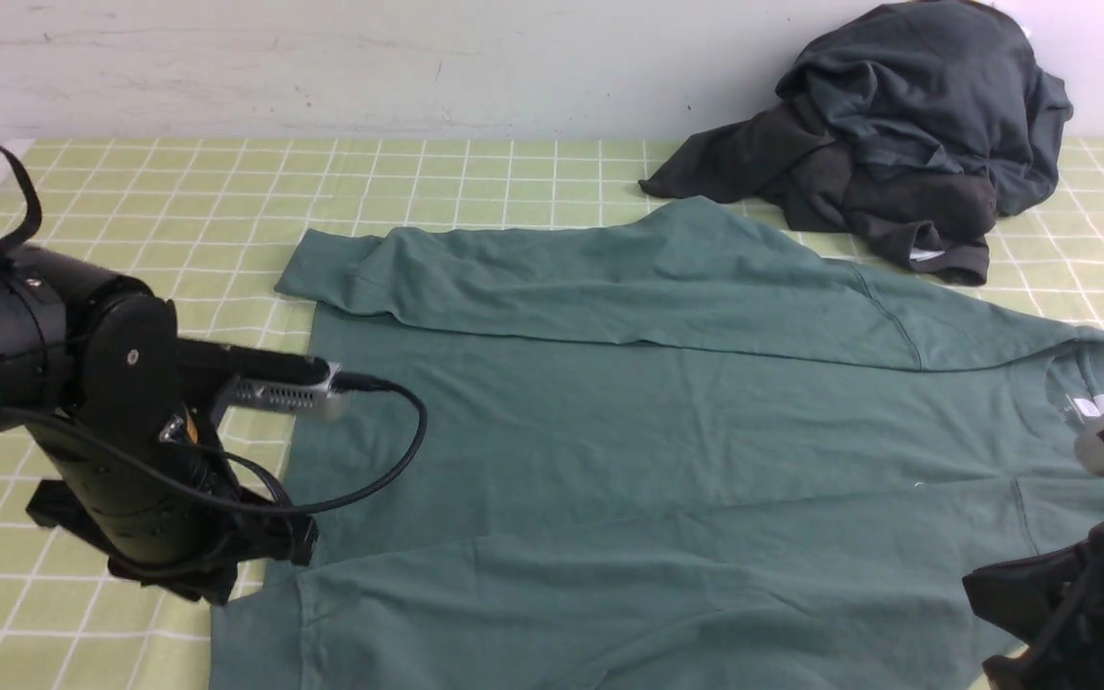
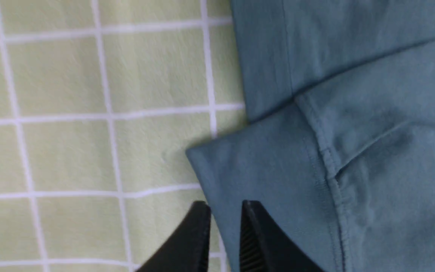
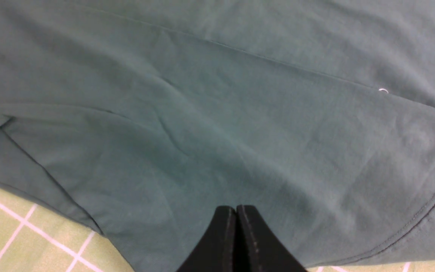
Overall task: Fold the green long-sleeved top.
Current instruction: Use the left arm to clamp the cuff closest to it, then use the left arm to drag and place the cuff at the centered position on the left edge of the fabric, then use the left arm to clamp the cuff farthest from it
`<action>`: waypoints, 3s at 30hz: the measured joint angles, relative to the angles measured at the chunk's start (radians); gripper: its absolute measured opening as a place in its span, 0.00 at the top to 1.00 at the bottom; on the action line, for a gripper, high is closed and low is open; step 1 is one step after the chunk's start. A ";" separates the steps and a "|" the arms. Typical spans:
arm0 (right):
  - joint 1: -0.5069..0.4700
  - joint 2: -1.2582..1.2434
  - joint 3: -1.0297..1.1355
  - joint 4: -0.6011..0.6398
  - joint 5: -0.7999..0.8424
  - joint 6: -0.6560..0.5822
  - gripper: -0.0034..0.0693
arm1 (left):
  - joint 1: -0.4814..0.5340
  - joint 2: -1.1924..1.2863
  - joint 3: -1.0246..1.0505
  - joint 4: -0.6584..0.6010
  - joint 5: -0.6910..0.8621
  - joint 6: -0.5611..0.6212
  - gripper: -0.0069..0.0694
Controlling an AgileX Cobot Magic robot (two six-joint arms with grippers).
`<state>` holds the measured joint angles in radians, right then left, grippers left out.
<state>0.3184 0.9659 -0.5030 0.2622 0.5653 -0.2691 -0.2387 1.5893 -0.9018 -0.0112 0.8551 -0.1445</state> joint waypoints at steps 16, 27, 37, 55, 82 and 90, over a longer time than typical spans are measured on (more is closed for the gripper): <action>0.000 0.000 -0.001 0.048 0.000 0.000 0.97 | 0.051 0.125 0.005 -0.155 -0.060 0.100 0.68; 0.000 0.000 -0.001 0.048 0.000 0.000 0.97 | 0.051 0.118 0.010 -0.154 -0.063 0.128 0.44; 0.000 0.000 -0.001 0.048 0.000 0.000 0.97 | 0.118 0.117 0.013 -0.153 -0.088 0.121 0.40; 0.000 0.000 -0.001 0.100 0.001 0.000 0.97 | 0.123 0.071 -0.037 -0.255 -0.035 0.233 0.89; 0.000 0.000 -0.001 0.097 -0.002 -0.012 0.97 | 0.168 0.457 -0.807 -0.243 0.095 0.282 0.75; 0.000 0.000 -0.001 0.097 -0.005 -0.062 0.97 | 0.169 0.697 -1.194 -0.020 0.113 0.115 0.40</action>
<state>0.3184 0.9659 -0.5038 0.3596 0.5607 -0.3311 -0.0699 2.2859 -2.0957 -0.0315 0.9683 -0.0292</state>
